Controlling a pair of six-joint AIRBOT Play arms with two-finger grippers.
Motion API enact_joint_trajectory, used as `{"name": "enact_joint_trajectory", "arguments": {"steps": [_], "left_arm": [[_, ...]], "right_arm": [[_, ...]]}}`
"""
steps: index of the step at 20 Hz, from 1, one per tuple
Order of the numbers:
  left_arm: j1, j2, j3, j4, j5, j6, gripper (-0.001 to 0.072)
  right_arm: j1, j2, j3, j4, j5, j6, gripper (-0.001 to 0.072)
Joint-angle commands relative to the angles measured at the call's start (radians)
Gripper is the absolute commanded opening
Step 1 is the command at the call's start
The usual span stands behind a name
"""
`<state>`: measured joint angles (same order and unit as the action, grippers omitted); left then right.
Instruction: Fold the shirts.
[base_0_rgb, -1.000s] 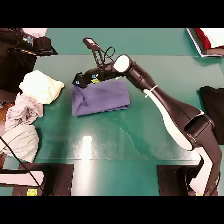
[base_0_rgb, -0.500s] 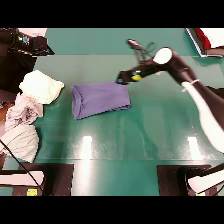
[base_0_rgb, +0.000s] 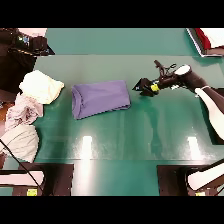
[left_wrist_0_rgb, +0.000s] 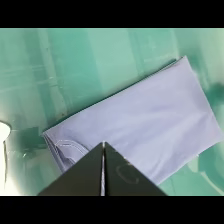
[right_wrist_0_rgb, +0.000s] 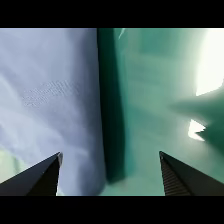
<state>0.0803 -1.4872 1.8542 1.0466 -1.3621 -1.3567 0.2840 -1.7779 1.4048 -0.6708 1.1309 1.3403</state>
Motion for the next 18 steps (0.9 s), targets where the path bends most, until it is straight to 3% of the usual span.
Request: {"name": "enact_joint_trajectory", "arguments": {"steps": [1,5,6,8,10,11,13,18], "left_arm": [[0.001,-0.002,0.0,-0.009,-0.004,0.002,0.0025],[0.001,-0.002,0.0,-0.009,-0.012,0.003,0.0025],[0.001,-0.002,0.0,-0.009,-0.015,0.003,0.0025],[0.001,-0.002,0.0,-0.009,-0.019,0.003,0.0025],[0.001,-0.002,0.0,-0.01,-0.027,0.003,0.0025],[0.001,-0.002,0.0,-0.01,-0.035,0.003,0.0025],[-0.001,-0.002,0.0,-0.015,-0.038,0.002,0.0025],[-0.001,-0.002,0.0,-0.068,-0.055,0.003,0.0025]], "right_arm": [[0.068,-0.124,0.096,0.08,0.047,-0.006,0.0712],[0.187,-0.259,0.261,0.082,0.082,-0.005,0.0709],[0.212,-0.284,0.295,0.086,0.088,-0.005,0.0678],[0.244,-0.312,0.347,0.097,0.074,-0.006,0.0532],[0.252,-0.318,0.384,0.1,0.061,-0.006,0.0468],[0.249,-0.318,0.404,0.099,0.064,-0.007,0.0344],[0.227,-0.318,0.444,0.094,0.086,-0.011,0.0012],[0.131,-0.244,0.467,0.084,0.118,-0.013,0.0015]]}}
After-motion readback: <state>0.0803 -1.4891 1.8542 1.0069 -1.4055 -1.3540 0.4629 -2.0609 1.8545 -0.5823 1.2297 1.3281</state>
